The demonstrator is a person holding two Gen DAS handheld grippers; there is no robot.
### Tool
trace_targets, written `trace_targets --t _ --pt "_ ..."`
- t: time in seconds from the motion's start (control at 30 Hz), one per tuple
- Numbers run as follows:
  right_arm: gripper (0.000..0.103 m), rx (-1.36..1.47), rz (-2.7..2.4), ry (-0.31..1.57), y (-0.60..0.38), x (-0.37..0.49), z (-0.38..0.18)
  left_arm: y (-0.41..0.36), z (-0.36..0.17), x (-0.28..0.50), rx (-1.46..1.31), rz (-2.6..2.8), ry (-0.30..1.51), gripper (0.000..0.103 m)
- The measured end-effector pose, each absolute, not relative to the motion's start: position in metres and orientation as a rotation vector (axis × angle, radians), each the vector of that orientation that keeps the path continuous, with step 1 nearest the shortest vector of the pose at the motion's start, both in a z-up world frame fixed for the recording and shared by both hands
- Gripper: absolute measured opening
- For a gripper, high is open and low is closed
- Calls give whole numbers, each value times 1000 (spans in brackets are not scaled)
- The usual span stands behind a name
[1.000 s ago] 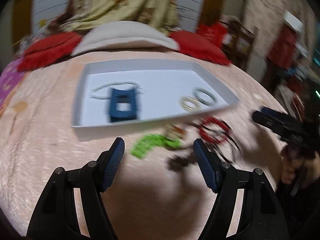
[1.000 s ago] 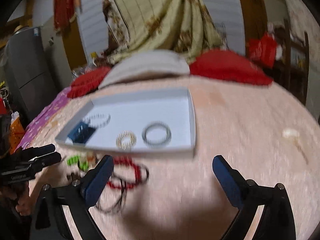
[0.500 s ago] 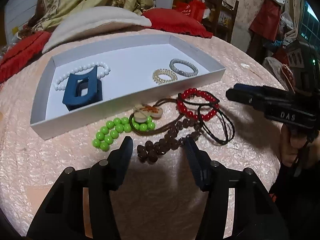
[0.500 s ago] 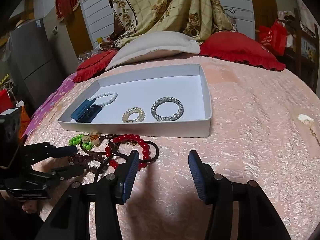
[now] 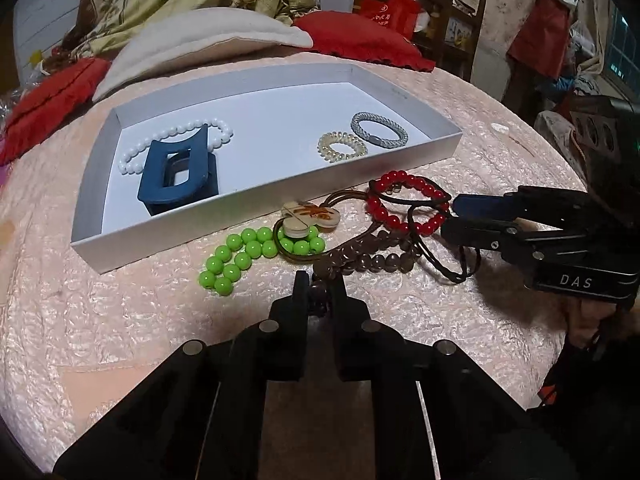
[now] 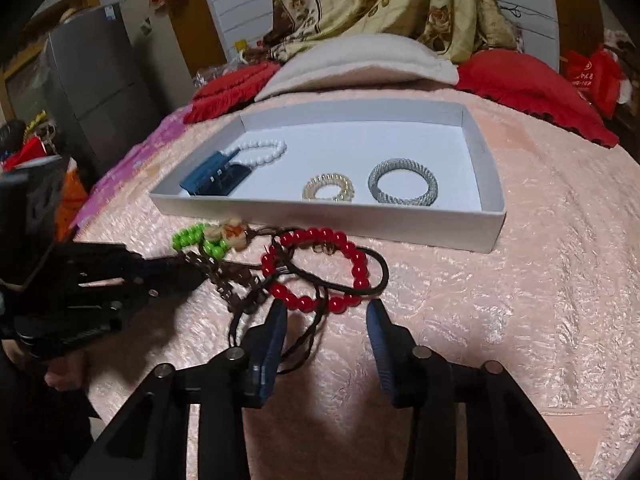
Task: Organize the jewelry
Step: 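Move the left tool to the brown bead strand and close on it, then lift the brown bead strand with the left tool while the right tool grips a black hair tie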
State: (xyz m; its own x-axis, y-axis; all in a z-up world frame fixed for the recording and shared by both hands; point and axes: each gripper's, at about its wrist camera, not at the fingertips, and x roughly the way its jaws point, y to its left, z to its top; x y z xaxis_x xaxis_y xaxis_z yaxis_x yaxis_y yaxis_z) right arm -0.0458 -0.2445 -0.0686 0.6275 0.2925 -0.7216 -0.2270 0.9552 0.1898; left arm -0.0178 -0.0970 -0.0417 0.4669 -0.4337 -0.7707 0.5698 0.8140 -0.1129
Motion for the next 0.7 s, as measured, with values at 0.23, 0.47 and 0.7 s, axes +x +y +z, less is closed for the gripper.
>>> trace_targets --t 0.23,0.47,0.7 --pt "19 4 350 843 -230 -49 -71 -98 -32 -25 146 -697 863 8" --pt "3 -33 333 835 -233 -53 -70 -98 -26 -28 123 -729 848 8" --pt "3 61 305 694 -257 -64 -44 -92 -19 -28 77 -743 825 8"
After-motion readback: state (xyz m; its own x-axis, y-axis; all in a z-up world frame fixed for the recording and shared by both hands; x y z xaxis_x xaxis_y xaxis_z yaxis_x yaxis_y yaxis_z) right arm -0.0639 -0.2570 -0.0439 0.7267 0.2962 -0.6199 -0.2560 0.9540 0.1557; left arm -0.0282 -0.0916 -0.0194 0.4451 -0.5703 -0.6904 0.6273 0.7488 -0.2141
